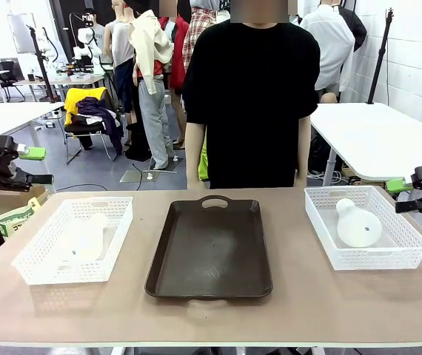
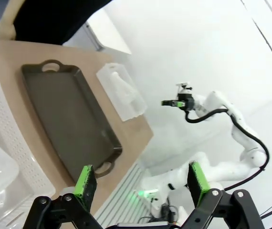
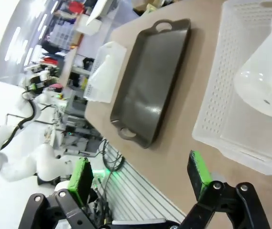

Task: Prepare the laboratory tools.
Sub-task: Pick up the Big flask that the person points to.

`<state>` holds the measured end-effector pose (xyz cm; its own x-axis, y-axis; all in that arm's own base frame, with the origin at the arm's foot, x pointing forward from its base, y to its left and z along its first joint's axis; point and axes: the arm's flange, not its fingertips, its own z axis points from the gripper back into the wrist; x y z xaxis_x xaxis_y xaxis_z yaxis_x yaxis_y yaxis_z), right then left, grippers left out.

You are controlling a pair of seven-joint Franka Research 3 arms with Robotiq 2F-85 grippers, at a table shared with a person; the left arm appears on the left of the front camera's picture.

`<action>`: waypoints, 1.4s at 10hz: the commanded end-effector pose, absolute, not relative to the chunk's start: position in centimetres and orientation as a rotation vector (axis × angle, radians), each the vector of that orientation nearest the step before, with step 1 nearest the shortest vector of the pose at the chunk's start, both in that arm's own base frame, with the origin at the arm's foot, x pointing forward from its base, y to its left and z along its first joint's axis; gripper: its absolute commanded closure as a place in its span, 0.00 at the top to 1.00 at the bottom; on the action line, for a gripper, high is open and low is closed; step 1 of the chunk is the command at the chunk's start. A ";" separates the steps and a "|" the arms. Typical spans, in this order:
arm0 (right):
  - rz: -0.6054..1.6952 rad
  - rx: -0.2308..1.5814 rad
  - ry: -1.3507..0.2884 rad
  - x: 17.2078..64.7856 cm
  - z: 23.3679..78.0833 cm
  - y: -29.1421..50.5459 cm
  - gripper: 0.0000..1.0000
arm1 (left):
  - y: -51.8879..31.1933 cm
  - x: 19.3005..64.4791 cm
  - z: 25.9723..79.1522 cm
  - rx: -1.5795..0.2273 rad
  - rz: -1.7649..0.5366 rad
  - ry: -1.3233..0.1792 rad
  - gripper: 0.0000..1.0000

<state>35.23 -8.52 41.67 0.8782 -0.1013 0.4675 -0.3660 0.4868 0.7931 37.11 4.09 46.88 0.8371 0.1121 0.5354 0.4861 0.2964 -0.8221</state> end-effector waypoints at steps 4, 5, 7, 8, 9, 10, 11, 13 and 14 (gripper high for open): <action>0.272 1.182 -0.426 38.0 41.8 -9.1 1.00 | 4.0 37.6 46.7 -1.306 -0.295 -0.450 1.00; 0.293 1.212 -0.418 38.5 41.9 -9.2 1.00 | 4.1 37.9 46.4 -1.301 -0.300 -0.433 1.00; 0.313 1.298 -0.393 38.5 42.2 -9.2 1.00 | 4.1 37.8 46.1 -1.284 -0.289 -0.425 1.00; 0.342 1.355 -0.398 38.7 42.7 -9.6 1.00 | 4.1 38.1 45.6 -1.302 -0.290 -0.406 1.00; 0.340 1.353 -0.396 38.6 43.0 -9.7 1.00 | 4.1 38.1 45.5 -1.316 -0.285 -0.372 1.00; 0.344 1.343 -0.395 38.5 43.2 -9.8 1.00 | 3.8 38.2 45.5 -1.330 -0.287 -0.369 1.00; 0.346 1.336 -0.389 38.5 43.2 -9.7 1.00 | 3.6 38.2 45.5 -1.334 -0.288 -0.366 1.00; 0.332 1.334 -0.376 37.9 43.1 -9.5 1.00 | 2.5 38.0 45.6 -1.243 -0.289 -0.462 1.00; 0.332 1.334 -0.376 37.9 43.1 -9.5 1.00 | 3.3 38.0 44.9 -1.328 -0.280 -0.387 1.00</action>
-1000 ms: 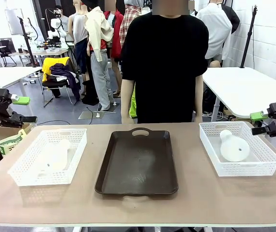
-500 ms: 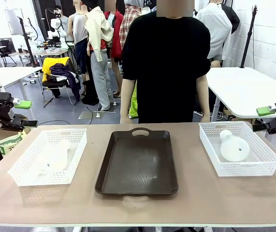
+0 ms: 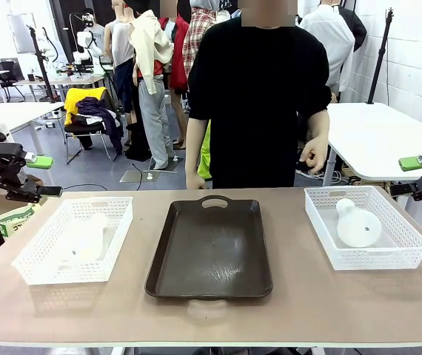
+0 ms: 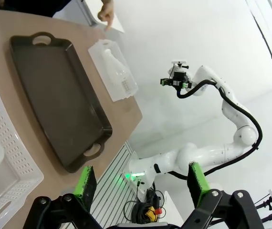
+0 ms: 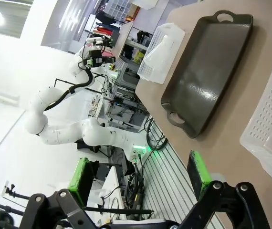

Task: Prepare the laboratory tools.
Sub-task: Pick up the Big flask that the person points to.

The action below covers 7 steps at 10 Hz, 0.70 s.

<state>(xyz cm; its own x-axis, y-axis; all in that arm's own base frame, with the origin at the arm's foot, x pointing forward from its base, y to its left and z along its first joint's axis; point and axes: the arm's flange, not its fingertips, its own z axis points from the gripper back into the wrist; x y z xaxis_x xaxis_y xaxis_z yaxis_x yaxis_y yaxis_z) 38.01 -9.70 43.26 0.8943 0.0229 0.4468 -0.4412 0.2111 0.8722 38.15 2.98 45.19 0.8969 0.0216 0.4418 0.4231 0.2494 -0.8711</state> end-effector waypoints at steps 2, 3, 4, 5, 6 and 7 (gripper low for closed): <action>0.332 1.334 -0.376 37.9 43.1 -9.5 1.00 | 3.3 38.0 44.9 -1.328 -0.280 -0.387 1.00; 0.332 1.334 -0.376 37.9 43.1 -9.5 1.00 | 3.3 38.0 44.9 -1.328 -0.280 -0.387 1.00; 0.332 1.334 -0.376 37.9 43.1 -9.5 1.00 | 3.3 38.0 44.9 -1.328 -0.280 -0.387 1.00; 0.332 1.334 -0.376 37.9 43.1 -9.5 1.00 | 3.3 38.0 44.9 -1.328 -0.280 -0.387 1.00; 0.332 1.334 -0.376 37.9 43.1 -9.5 1.00 | 3.3 38.0 44.9 -1.328 -0.280 -0.387 1.00; 0.332 1.334 -0.376 37.9 43.1 -9.5 1.00 | 3.3 38.0 44.9 -1.328 -0.280 -0.387 1.00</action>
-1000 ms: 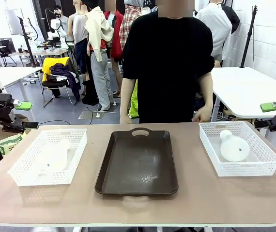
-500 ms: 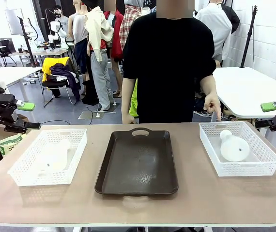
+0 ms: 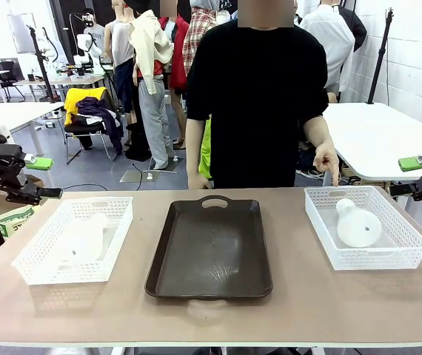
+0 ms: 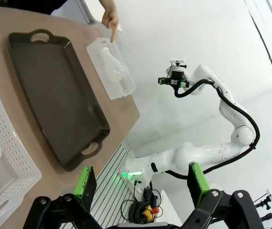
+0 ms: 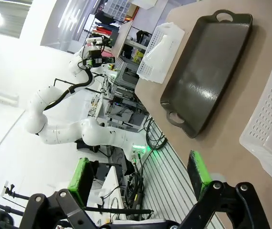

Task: Prepare the laboratory tools.
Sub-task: Pick up the Big flask that the person points to.

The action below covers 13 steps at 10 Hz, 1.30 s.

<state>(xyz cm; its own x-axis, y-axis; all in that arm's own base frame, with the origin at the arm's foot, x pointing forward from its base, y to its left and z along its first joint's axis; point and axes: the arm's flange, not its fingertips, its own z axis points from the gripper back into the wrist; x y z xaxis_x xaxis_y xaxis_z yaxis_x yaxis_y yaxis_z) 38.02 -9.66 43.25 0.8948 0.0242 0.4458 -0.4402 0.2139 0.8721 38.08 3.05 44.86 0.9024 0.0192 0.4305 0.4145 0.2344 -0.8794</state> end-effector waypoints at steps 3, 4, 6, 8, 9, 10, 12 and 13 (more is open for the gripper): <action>0.332 1.334 -0.376 37.9 43.1 -9.5 1.00 | 3.3 38.0 44.9 -1.328 -0.280 -0.387 1.00; 0.332 1.334 -0.376 37.9 43.1 -9.5 1.00 | 3.3 38.0 44.9 -1.328 -0.280 -0.387 1.00; 0.332 1.334 -0.376 37.9 43.1 -9.5 1.00 | 3.3 38.0 44.9 -1.328 -0.280 -0.387 1.00; 0.333 1.324 -0.372 38.0 43.3 -9.7 1.00 | 3.3 38.0 44.9 -1.328 -0.280 -0.387 1.00; 0.333 1.237 -0.364 38.6 44.6 -9.6 1.00 | 3.3 38.0 44.9 -1.328 -0.280 -0.387 1.00; 0.304 1.117 -0.382 39.5 46.1 -9.7 1.00 | 3.3 38.0 44.9 -1.328 -0.280 -0.387 1.00; 0.226 0.905 -0.356 42.4 48.9 -9.4 1.00 | 3.3 38.0 44.9 -1.328 -0.280 -0.387 1.00; 0.177 0.812 -0.243 45.0 48.9 -8.1 1.00 | 3.3 38.0 44.9 -1.328 -0.280 -0.387 1.00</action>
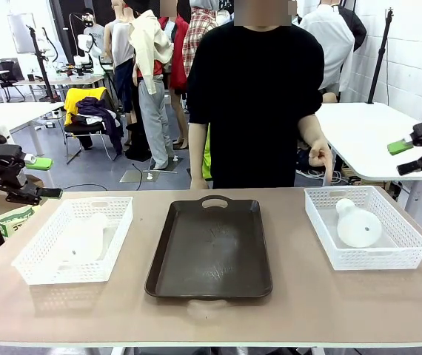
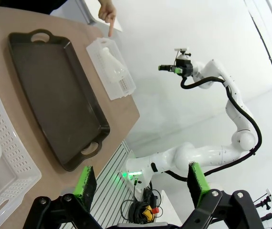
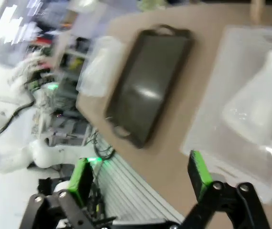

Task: Prepare the laboratory tools.
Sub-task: Pick up the Big flask that the person points to.

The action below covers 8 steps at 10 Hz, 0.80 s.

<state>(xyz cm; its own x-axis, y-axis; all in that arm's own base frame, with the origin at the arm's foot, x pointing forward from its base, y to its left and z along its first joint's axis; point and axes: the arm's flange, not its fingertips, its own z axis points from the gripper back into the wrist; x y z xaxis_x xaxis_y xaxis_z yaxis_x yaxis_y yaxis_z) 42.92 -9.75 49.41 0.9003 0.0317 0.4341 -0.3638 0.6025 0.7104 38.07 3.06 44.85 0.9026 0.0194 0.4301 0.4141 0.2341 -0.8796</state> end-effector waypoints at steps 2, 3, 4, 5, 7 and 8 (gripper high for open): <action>0.100 0.588 -0.210 49.4 48.2 -5.2 1.00 | 3.3 38.0 44.9 -1.328 -0.280 -0.387 1.00; 0.055 0.477 -0.241 51.2 47.8 -3.8 1.00 | 3.3 38.0 44.9 -1.328 -0.280 -0.387 1.00; 0.007 0.367 -0.259 53.5 47.3 -2.9 1.00 | 3.3 38.0 44.9 -1.328 -0.280 -0.387 1.00; -0.037 0.276 -0.265 55.4 46.5 -2.4 1.00 | 3.3 38.0 44.9 -1.328 -0.280 -0.387 1.00; -0.078 0.172 -0.252 58.2 45.1 -1.2 1.00 | 3.3 38.0 44.9 -1.328 -0.280 -0.387 1.00; -0.093 0.134 -0.237 59.6 44.0 -1.0 1.00 | 3.3 38.0 44.9 -1.328 -0.280 -0.387 1.00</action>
